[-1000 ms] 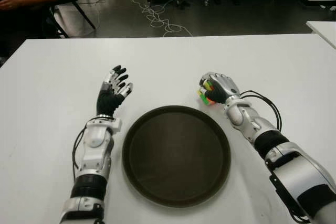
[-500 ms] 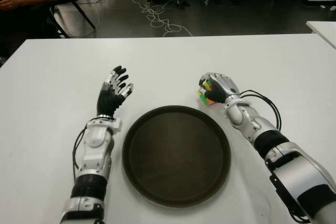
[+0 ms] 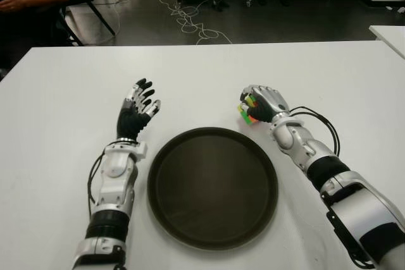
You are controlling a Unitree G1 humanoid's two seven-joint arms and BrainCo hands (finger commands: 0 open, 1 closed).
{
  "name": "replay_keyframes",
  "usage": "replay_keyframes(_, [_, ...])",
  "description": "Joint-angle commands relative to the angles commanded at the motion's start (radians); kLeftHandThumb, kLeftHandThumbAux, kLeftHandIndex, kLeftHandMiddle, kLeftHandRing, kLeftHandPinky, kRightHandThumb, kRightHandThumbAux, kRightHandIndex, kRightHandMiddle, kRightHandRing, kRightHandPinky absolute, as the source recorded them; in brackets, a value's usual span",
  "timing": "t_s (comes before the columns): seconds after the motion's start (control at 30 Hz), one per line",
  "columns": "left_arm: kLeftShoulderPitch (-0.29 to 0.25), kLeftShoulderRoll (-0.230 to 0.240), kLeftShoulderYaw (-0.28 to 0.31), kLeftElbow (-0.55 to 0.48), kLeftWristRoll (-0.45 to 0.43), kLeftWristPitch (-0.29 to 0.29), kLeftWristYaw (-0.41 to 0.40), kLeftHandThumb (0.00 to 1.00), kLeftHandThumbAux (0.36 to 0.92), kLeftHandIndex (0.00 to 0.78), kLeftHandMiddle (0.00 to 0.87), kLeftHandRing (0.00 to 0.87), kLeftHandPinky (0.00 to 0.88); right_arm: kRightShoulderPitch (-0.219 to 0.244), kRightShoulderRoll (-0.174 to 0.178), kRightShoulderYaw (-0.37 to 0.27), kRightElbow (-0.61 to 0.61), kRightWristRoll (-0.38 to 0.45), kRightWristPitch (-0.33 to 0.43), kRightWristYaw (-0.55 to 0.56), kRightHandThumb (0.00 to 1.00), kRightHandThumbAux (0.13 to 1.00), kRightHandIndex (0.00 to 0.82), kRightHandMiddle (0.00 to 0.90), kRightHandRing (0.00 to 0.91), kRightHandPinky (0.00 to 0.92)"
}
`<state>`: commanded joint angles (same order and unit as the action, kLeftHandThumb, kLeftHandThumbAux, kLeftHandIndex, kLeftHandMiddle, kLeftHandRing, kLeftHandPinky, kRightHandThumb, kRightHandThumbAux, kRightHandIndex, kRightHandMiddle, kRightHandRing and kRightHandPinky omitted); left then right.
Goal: Pick up the Rubik's Cube and put it in the plate
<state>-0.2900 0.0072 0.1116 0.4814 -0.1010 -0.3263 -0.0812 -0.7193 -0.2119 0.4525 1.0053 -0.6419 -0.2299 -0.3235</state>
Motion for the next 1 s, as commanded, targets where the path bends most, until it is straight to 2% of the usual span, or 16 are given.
replay_keyframes(0.37, [-0.002,0.002,-0.001,0.001,-0.001,0.008,-0.004,0.0,0.842,0.104,0.145,0.116,0.082,0.0,-0.001,0.005,-0.005,-0.011,0.016,-0.004,0.841,0.685,0.429,0.487,0.755,0.775])
replay_keyframes(0.53, [-0.001,0.008,-0.005,-0.002,0.004,0.018,-0.006,0.0,0.817,0.108,0.145,0.115,0.07,0.002,-0.001,0.002,-0.01,-0.01,0.018,-0.01,0.841,0.685,0.43,0.487,0.757,0.779])
replay_keyframes(0.67, [-0.002,0.007,-0.006,-0.001,0.004,0.017,-0.002,0.0,0.834,0.132,0.155,0.121,0.077,0.001,-0.002,-0.001,-0.01,-0.008,0.012,-0.016,0.841,0.685,0.43,0.487,0.754,0.776])
replay_keyframes(1.0, [-0.006,0.005,-0.003,0.006,0.0,0.012,0.0,0.0,0.826,0.122,0.153,0.12,0.087,0.001,-0.013,-0.007,-0.035,-0.012,0.005,-0.049,0.84,0.685,0.432,0.488,0.754,0.772])
